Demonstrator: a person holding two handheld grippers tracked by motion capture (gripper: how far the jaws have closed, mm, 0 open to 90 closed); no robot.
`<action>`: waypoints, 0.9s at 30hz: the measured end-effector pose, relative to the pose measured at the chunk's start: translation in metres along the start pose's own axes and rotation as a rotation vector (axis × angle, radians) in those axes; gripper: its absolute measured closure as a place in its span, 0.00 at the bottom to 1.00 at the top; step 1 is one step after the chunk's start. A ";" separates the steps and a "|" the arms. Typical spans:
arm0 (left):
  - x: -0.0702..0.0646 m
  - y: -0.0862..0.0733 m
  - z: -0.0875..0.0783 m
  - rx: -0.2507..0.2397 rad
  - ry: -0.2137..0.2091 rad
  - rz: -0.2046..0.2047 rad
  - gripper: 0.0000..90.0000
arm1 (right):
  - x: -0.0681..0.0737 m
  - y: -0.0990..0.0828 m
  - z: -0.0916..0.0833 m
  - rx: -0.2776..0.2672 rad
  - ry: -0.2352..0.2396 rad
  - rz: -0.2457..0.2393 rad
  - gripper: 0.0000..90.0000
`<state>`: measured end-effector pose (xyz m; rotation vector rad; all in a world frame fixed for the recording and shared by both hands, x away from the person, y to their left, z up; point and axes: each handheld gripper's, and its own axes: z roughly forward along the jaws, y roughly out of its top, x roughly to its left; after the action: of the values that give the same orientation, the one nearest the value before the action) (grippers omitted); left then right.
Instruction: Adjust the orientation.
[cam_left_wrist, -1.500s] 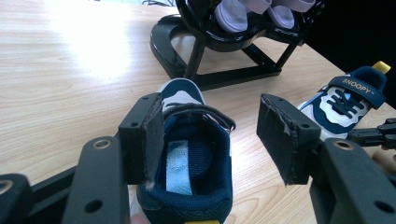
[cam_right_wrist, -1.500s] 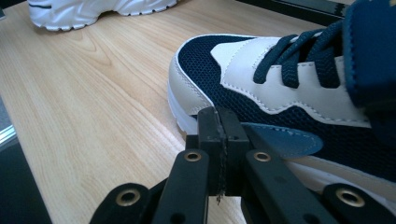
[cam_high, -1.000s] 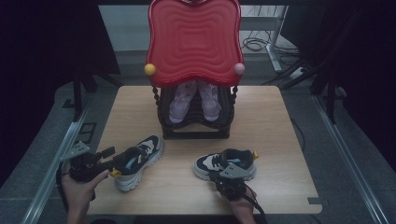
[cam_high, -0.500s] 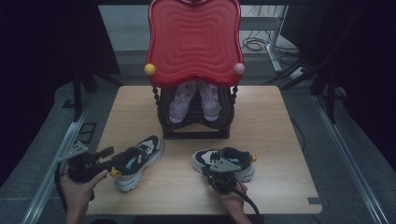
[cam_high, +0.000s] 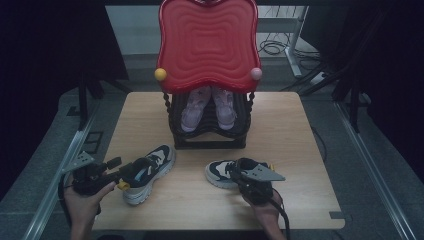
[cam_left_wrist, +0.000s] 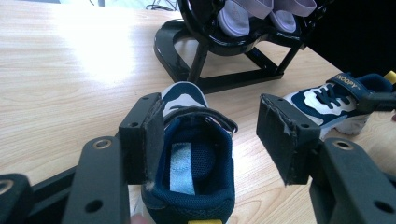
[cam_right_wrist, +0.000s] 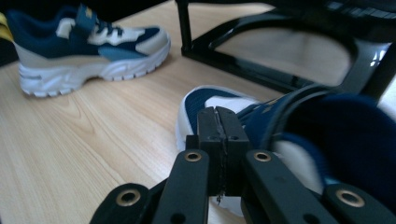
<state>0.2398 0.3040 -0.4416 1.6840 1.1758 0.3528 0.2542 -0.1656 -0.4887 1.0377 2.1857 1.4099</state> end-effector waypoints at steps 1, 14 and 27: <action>0.000 0.000 0.000 0.001 0.000 0.000 0.46 | -0.003 0.002 -0.003 -0.006 0.006 0.007 1.00; -0.001 0.000 0.002 0.007 -0.002 0.002 0.46 | -0.033 0.020 -0.032 -0.089 -0.039 0.034 1.00; -0.003 0.000 0.004 0.014 0.000 0.006 0.46 | -0.104 0.024 -0.047 -0.090 -0.127 0.097 1.00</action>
<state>0.2411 0.2994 -0.4429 1.7004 1.1758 0.3487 0.3050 -0.2658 -0.4566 1.1807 1.9882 1.4289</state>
